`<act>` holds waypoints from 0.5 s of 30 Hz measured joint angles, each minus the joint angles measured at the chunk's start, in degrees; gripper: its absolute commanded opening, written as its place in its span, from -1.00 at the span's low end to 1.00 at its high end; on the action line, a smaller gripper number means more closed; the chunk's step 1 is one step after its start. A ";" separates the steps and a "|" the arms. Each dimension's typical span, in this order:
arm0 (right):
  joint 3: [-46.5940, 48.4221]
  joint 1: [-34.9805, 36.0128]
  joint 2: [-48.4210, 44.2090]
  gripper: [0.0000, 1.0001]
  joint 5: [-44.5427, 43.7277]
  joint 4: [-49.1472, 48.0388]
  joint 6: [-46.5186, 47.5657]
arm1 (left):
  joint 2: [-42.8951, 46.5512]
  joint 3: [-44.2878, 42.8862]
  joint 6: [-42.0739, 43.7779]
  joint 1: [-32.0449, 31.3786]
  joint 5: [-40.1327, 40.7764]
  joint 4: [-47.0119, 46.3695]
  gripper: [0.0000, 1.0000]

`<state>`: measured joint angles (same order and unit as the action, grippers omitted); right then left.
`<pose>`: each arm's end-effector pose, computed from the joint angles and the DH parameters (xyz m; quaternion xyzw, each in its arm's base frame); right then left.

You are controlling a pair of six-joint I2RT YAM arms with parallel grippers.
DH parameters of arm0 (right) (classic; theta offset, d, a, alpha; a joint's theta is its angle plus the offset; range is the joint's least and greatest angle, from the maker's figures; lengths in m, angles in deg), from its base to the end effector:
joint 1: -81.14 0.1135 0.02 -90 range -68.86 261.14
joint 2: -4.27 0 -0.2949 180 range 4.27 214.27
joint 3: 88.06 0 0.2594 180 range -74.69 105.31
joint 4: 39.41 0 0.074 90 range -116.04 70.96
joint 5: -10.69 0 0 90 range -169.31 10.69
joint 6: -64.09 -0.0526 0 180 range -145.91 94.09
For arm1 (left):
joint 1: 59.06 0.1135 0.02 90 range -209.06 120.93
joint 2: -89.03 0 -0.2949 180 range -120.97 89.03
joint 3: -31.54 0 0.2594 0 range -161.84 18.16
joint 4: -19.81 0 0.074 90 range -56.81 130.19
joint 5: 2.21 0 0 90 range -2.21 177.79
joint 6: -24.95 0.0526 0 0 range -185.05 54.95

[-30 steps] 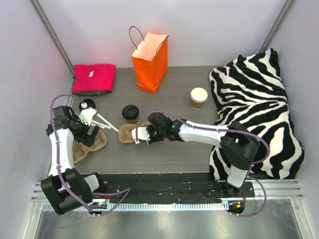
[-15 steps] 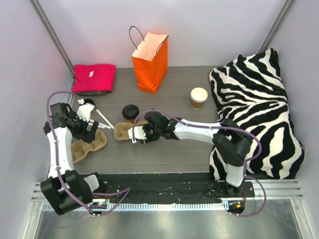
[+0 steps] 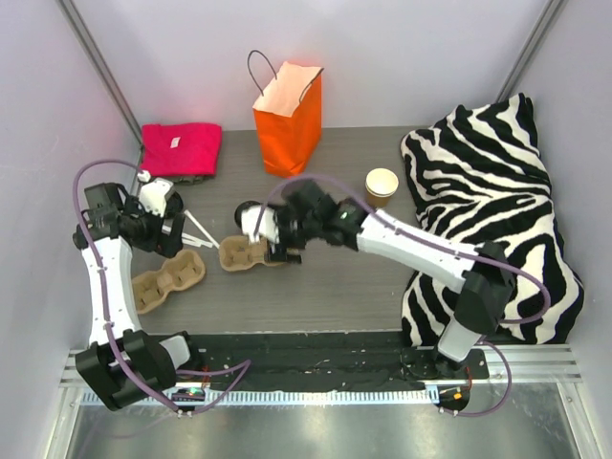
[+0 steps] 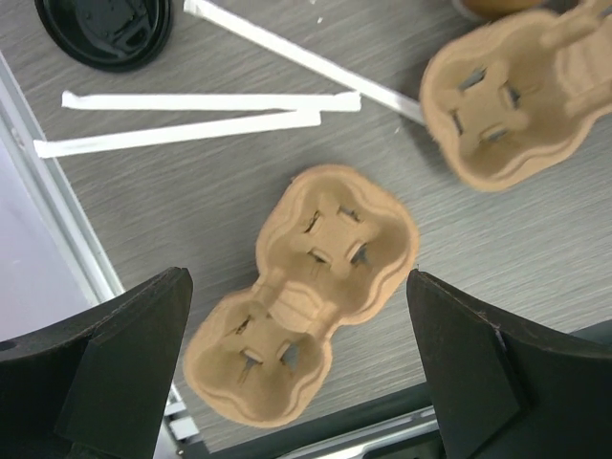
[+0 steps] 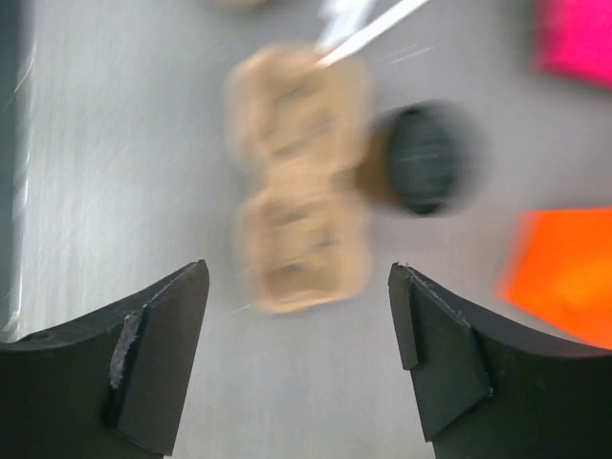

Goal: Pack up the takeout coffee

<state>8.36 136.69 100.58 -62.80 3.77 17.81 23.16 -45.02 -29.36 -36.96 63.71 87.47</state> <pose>0.2155 0.3405 0.3221 -0.7287 0.5444 0.1716 0.3784 0.2127 0.0632 0.3284 0.1698 0.9241 -0.0408 0.3400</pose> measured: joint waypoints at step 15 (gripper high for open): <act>50.27 -18.95 26.40 0.82 -10.01 -5.53 -10.49 | -2.43 -4.33 -9.68 -1.11 -5.57 0.02 0.99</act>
<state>58.63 117.74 126.98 -72.81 -1.76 7.32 20.73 -49.34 -39.05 -38.07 58.14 87.49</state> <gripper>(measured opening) 0.903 0.996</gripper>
